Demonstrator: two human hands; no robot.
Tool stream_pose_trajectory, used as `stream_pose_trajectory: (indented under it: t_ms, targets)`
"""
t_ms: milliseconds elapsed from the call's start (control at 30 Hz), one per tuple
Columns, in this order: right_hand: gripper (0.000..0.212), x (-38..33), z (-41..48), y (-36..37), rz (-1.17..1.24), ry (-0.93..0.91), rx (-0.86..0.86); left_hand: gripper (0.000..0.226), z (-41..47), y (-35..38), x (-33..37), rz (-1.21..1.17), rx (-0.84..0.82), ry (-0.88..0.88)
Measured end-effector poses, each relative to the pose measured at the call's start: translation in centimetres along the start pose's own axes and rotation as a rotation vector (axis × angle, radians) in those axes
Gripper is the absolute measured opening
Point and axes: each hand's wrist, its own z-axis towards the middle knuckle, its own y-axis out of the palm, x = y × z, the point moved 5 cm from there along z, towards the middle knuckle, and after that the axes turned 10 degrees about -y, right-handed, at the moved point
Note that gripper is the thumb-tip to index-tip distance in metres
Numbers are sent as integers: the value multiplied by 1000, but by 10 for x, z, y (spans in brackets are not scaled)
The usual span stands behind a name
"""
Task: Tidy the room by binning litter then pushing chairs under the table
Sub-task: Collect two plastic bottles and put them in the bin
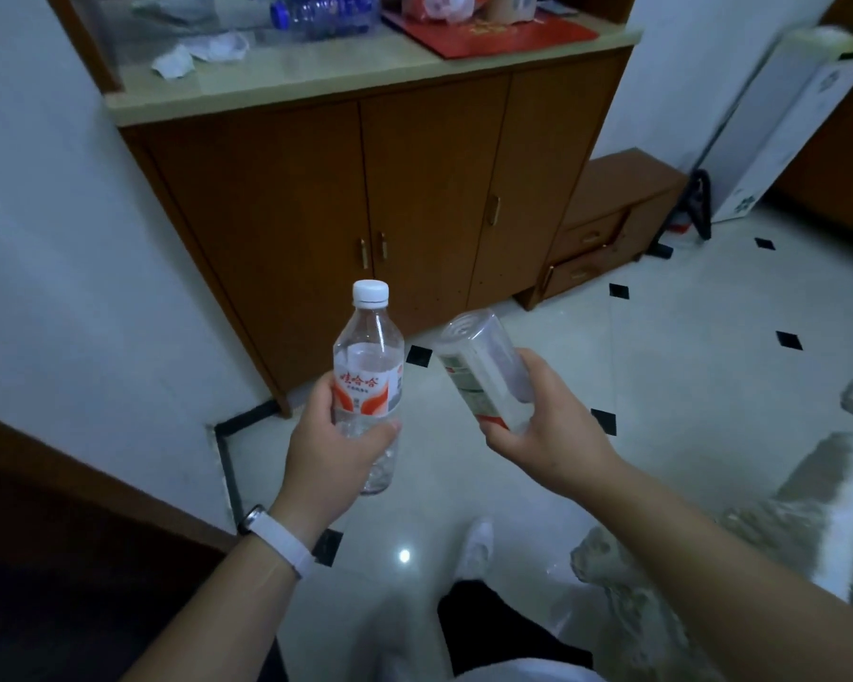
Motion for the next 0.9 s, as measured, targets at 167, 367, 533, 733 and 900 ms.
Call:
stream_pose_trajectory:
  t_ms: [167,367,533,733,900]
  targets:
    - [63,50,52,-6,74,79,27,55,64,40,32,44,-60,-9]
    - [58,127,131,-60,149,160,143,55,155,119,94,152,-111,24]
    - [60,192,165,-135,116,234,261,54,209,217,156,193,-222,139]
    - [59,259,155,-216,84,365,457,53,251,330,210,204,-432,204]
    - [50,323,119,-259,97,571,644,56,270,425,249,294,-619,288]
